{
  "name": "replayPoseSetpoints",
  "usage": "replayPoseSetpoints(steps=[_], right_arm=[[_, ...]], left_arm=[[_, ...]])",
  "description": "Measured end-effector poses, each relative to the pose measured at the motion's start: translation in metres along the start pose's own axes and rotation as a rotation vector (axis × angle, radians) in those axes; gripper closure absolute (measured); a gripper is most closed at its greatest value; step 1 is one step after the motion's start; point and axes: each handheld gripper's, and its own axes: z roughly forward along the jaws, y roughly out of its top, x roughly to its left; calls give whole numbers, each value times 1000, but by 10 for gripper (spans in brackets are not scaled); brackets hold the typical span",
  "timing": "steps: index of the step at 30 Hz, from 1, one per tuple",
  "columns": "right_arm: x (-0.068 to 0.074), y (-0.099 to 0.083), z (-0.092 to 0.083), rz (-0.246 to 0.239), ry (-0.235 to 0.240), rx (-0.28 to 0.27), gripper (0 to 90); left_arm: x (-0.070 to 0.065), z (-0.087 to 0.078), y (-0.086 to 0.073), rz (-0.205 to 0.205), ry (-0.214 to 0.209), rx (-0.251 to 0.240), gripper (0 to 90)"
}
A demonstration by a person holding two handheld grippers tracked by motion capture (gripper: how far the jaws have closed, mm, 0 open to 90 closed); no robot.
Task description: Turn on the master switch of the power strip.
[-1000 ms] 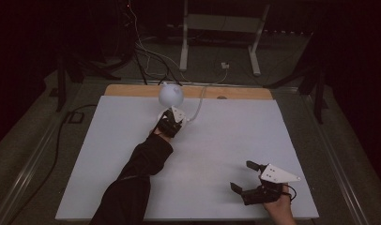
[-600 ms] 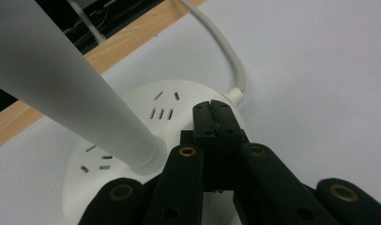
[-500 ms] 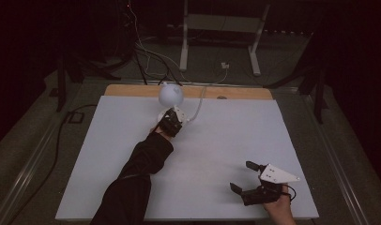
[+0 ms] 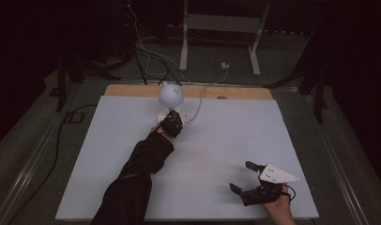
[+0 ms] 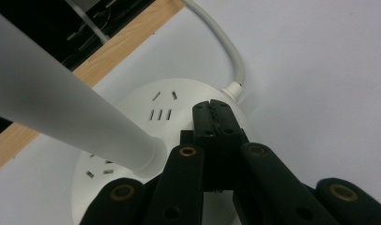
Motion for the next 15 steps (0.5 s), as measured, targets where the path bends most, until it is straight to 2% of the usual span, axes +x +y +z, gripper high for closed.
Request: replayPoseSetpoints(steps=[3,7,10,13,14,15], right_arm=[[0,0,0,0,0,-2,0],[0,0,0,1,2,-2,0],[0,0,0,3,3,0,0],[0,0,0,3,3,-2,0],[0,0,0,3,0,-3,0],[0,0,0,3,0,-3,0]], left_arm=[[-2,1,3,35,14,15,900],[-2,0,3,33,13,10,900],[-3,0,4,51,21,12,900],[-2,-1,3,48,36,-14,900],[-1,-3,4,28,10,-26,900],[-1,-3,4,28,10,-26,900]])
